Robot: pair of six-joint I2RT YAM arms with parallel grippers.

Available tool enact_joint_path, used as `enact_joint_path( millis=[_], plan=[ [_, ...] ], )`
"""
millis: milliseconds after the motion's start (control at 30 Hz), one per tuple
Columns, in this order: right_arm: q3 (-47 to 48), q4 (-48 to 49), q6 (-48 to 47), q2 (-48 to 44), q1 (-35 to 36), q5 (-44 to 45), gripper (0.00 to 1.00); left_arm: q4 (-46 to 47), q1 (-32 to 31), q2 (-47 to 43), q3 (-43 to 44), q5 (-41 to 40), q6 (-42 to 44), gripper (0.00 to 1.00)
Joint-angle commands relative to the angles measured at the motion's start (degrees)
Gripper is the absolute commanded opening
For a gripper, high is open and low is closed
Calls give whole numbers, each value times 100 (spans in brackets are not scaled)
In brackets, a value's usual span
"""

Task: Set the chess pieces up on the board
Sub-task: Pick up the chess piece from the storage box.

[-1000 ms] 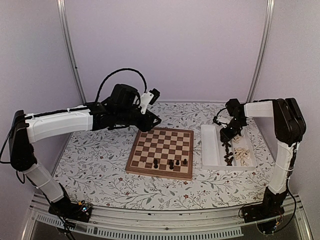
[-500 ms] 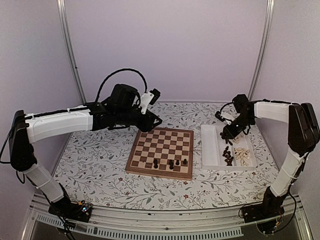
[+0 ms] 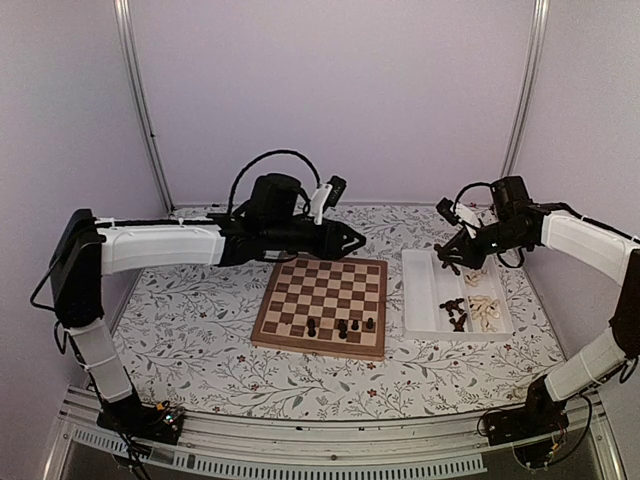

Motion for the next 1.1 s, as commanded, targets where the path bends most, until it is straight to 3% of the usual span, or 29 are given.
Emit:
enact_joint_path(
  millis=[0, 400, 600, 900, 1067],
  plan=[
    [-214, 49, -267, -318, -2, -618, 10, 1058, -327, 796, 592, 288, -883, 41],
    [-586, 129, -457, -687, 260, -482, 10, 869, -769, 2844, 2871, 638, -1438, 43],
    [-630, 131, -513, -750, 360, -364, 10, 816, -851, 3350, 3441, 857, -1629, 42],
    [-630, 119, -526, -830, 377, -279, 10, 696, -892, 3589, 3713, 981, -1805, 30],
    [-630, 123, -498, -868, 376, -235, 11, 736, -894, 3738, 3851, 1167, -1909, 11]
  ],
)
